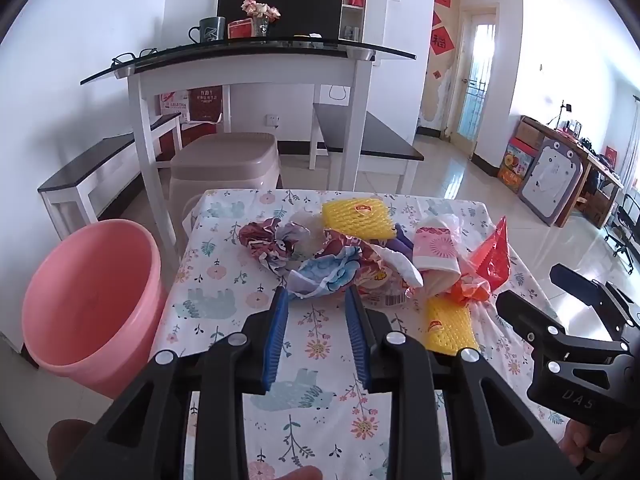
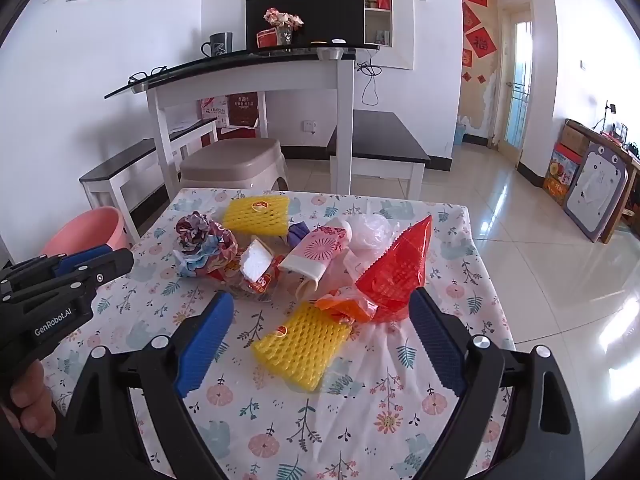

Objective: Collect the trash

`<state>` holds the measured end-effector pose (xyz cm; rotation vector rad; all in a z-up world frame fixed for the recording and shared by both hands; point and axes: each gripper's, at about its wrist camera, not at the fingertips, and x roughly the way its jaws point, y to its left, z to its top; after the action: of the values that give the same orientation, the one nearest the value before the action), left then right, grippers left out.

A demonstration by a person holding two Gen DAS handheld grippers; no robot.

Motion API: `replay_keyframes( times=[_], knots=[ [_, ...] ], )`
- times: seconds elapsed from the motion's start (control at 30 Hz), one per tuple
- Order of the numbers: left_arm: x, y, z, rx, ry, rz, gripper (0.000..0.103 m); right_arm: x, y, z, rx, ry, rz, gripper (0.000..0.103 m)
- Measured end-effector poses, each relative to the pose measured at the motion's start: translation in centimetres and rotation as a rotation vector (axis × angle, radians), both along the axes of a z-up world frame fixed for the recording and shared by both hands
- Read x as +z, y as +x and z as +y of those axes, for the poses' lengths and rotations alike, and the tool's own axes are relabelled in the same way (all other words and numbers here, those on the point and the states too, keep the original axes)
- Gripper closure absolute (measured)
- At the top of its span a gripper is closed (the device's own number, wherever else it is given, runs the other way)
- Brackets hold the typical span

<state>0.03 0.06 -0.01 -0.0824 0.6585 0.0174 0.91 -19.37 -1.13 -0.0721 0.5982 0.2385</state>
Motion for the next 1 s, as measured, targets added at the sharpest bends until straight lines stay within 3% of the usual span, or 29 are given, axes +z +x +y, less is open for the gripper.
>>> replay_keyframes(
  times=[1.0],
  knots=[
    [0.0,0.1,0.1,0.002,-0.001,-0.006,0.075,0.8,-0.3,-0.2,-0.013,0.010,-0.045,0.013]
  ],
)
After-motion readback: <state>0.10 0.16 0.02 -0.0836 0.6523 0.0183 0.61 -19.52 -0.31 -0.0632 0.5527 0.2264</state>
